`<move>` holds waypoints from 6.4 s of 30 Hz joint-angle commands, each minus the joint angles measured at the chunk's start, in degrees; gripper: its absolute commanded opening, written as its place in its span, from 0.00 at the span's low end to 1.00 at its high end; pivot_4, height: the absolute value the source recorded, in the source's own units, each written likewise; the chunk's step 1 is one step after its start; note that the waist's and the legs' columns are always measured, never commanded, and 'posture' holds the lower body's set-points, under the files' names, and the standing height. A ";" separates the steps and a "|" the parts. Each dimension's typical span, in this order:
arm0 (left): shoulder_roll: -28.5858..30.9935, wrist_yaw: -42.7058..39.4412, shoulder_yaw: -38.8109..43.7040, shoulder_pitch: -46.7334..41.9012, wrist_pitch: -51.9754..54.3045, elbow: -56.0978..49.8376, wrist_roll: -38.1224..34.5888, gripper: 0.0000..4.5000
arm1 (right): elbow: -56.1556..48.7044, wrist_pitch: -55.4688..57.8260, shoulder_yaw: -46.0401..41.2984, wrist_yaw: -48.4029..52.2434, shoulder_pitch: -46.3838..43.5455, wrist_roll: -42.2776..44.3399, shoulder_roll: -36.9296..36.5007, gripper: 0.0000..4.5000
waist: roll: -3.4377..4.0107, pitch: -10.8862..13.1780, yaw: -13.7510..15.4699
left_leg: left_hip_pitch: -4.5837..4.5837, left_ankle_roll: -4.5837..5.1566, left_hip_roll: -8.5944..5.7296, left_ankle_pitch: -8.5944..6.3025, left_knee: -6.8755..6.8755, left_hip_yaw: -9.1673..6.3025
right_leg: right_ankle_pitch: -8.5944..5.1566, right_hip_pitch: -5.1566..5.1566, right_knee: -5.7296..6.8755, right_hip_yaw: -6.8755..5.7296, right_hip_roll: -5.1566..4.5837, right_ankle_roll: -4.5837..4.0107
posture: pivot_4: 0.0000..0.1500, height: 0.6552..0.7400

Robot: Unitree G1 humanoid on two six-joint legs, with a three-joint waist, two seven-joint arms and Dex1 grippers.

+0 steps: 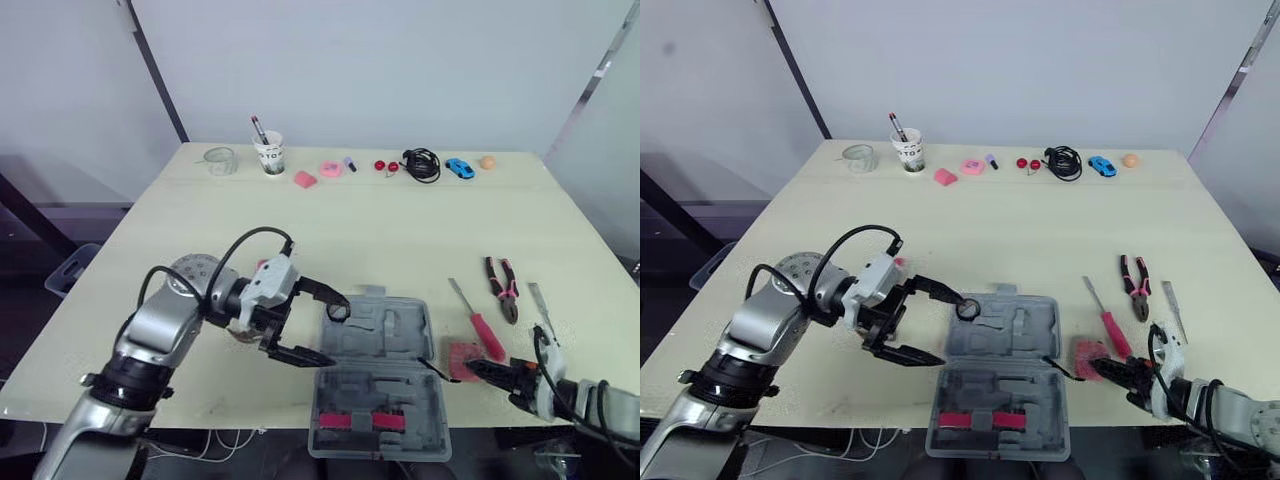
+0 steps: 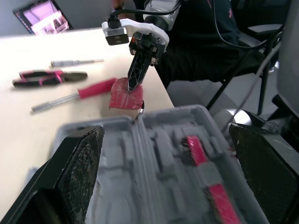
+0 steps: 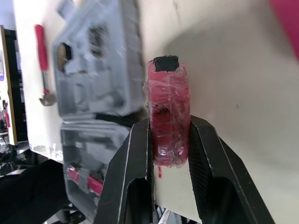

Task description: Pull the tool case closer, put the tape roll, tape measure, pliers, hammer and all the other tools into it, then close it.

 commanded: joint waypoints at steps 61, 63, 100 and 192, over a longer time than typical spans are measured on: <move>8.49 6.83 14.40 16.61 2.37 -10.76 -6.80 1.00 | 5.75 -55.29 17.69 52.33 -5.33 -80.59 -5.03 0.66 | 0.12 -0.05 1.20 | 0.12 -0.02 0.00 0.01 0.17 0.11 | -0.01 0.02 0.17 0.14 0.10 -0.01 | 1.00 1.00; 8.33 6.82 14.35 16.57 2.12 -10.41 -6.65 1.00 | 4.58 -55.00 17.44 52.64 -5.19 -80.34 -5.63 0.66 | 0.12 -0.05 1.21 | 0.13 -0.02 0.00 0.01 0.17 0.11 | -0.01 0.02 0.18 0.14 0.10 -0.01 | 1.00 1.00; 5.66 17.24 18.37 21.64 0.59 -9.94 -4.63 1.00 | 0.85 -17.32 54.17 61.82 -54.62 -102.62 1.09 0.66 | 0.19 0.00 1.18 | 0.38 -0.03 0.01 0.01 0.18 0.44 | -0.12 -0.09 0.67 0.43 0.11 -0.20 | 1.00 1.00; 1.44 20.66 18.91 23.86 -0.65 -6.18 -4.33 1.00 | 29.52 -69.58 17.63 46.00 -28.31 -79.96 19.91 0.28 | -0.04 -0.06 -0.28 | 1.72 -0.04 0.09 -0.01 -0.23 1.14 | -0.17 0.70 0.66 1.14 0.07 -0.28 | 1.00 1.00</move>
